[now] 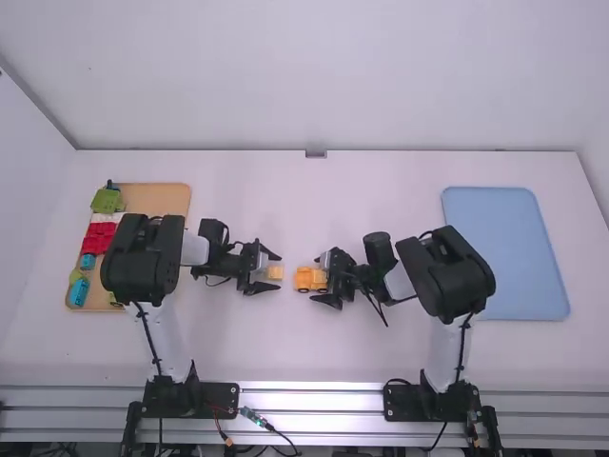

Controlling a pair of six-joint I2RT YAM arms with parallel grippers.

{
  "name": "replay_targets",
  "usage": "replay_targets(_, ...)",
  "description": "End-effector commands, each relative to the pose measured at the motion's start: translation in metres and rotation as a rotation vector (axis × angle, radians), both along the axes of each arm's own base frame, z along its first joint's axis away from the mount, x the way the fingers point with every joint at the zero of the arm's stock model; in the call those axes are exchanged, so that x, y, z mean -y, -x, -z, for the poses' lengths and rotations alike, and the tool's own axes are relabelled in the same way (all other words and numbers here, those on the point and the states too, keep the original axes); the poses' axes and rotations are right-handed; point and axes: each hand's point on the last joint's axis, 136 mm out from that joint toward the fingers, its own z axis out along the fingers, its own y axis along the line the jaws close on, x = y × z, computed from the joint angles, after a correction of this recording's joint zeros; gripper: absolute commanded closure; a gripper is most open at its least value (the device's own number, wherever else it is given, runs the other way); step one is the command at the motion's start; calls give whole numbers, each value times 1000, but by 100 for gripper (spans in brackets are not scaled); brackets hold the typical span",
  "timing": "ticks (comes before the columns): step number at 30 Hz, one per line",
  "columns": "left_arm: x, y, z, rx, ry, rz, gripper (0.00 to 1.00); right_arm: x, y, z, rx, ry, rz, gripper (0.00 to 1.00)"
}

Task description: Assemble lego blocks to make yellow taxi

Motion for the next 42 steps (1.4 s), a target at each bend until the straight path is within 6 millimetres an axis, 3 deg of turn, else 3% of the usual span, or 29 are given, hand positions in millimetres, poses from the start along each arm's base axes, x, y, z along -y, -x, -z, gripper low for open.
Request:
replay_targets(1,0,3,0,-74,34,-29,28,-4,2,2,-36,-36,-34,1)
replay_targets(19,7,7,12,-82,-42,-7,59,-6,1,4,-57,-45,-38,1)
replay_targets(26,6,6,10,-92,-42,-8,60,-6,1,4,-56,-45,-39,1)
replay_targets(32,8,6,7,-87,-20,-3,51,-4,-1,8,-58,-24,-21,1)
replay_targets(42,8,3,5,-79,-16,-2,57,-4,-1,7,-67,-26,-16,1)
